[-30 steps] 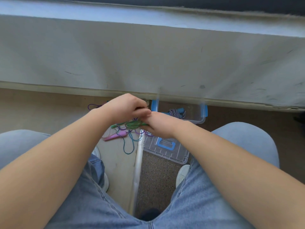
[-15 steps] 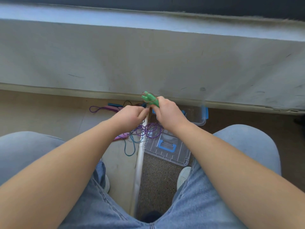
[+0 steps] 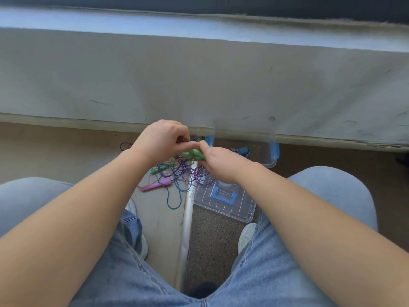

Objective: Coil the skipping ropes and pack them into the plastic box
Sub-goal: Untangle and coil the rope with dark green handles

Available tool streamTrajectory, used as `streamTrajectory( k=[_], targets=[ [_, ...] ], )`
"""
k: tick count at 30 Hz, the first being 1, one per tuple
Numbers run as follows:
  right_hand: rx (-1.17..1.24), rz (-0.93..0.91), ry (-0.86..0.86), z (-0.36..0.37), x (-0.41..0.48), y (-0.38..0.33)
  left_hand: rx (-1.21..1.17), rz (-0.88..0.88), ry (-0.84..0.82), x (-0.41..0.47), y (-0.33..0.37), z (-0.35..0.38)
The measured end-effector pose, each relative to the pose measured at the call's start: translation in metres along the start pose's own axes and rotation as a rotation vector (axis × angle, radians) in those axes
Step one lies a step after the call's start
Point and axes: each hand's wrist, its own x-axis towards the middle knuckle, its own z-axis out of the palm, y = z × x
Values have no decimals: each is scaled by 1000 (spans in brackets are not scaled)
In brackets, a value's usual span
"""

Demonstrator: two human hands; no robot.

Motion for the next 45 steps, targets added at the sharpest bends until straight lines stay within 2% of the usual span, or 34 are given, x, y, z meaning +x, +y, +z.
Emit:
streamTrajectory(
  k=[3, 8, 11, 15, 18, 20, 24, 27, 31, 33, 36, 40, 42, 45],
  targets=[
    [29, -61, -68, 3, -4, -7, -138, -167, -57, -3, -3, 5],
    [197, -115, 87, 2, -6, -14, -559, -624, -197, -6, -8, 14],
    [283, -93, 184, 4, -3, -12, -713, -738, -250, -8, -3, 22],
    [320, -4, 297, 4, 3, -6, -549, -689, -210, -4, 11, 31],
    [305, 66, 355, 3, 8, -2, -443, -567, -217, -5, 21, 35],
    [253, 110, 353, 1, 10, 3, -350, -434, -299, -10, 25, 39],
    [52, 178, 222, 1, 10, 14, -106, -103, -413, -11, 32, 33],
    [-17, 140, 127, 4, 9, 13, 72, 121, -351, -7, 29, 26],
    [2, 6, -8, 4, 7, 8, 156, 227, -246, -4, 20, 20],
    [40, -62, 0, 3, 6, 4, 121, 204, -143, -4, 16, 16],
    [129, -149, 29, 0, 4, 0, 5, 52, -52, 0, 12, 10],
    [169, -222, 109, -1, 4, -1, -302, -403, -214, 3, 4, 3],
    [213, -203, 181, 1, 3, -3, -328, -496, -259, -1, -1, 6],
    [339, -102, 307, -1, 1, -3, -300, -525, -253, -8, -2, 17]
  ],
)
